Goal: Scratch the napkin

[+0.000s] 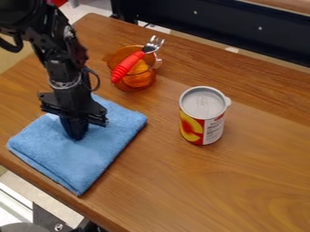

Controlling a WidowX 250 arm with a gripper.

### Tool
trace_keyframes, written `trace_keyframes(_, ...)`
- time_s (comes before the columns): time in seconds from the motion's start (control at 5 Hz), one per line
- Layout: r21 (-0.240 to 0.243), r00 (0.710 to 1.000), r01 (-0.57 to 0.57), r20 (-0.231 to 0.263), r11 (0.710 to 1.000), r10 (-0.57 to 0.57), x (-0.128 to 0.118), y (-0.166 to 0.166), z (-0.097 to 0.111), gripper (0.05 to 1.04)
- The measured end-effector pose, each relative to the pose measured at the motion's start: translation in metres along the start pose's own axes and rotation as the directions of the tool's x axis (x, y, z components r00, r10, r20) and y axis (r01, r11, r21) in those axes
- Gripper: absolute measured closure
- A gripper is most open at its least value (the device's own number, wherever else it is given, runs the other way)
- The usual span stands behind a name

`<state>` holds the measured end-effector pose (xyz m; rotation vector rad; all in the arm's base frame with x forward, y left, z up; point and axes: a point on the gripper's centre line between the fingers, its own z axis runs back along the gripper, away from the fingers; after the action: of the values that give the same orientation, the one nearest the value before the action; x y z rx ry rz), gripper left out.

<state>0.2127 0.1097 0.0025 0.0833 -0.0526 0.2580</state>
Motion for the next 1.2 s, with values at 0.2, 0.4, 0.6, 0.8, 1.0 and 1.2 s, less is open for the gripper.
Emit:
trace_keyframes(0.2, -0.007, 1.0, -0.03, -0.001, 1.0, 0.03, -0.007, -0.013, 0.002, 1.031)
trace_keyframes(0.4, -0.03, 0.999, -0.028, -0.019, 0.999, 0.028, -0.019, -0.031, 0.006, 1.031)
trace_keyframes(0.6, -0.047, 0.999, -0.024, -0.035, 0.999, 0.022, -0.025, -0.042, 0.009, 1.031)
trace_keyframes(0.8, -0.058, 0.998, -0.039, -0.046, 0.998, 0.036, -0.027, -0.054, 0.01, 1.031)
trace_keyframes(1.0, -0.069, 0.998, -0.047, -0.045, 0.997, 0.044, -0.03, -0.066, 0.012, 1.031)
trace_keyframes(1.2, -0.083, 0.995, -0.078, -0.069, 0.994, 0.072, -0.035, -0.078, 0.014, 1.031)
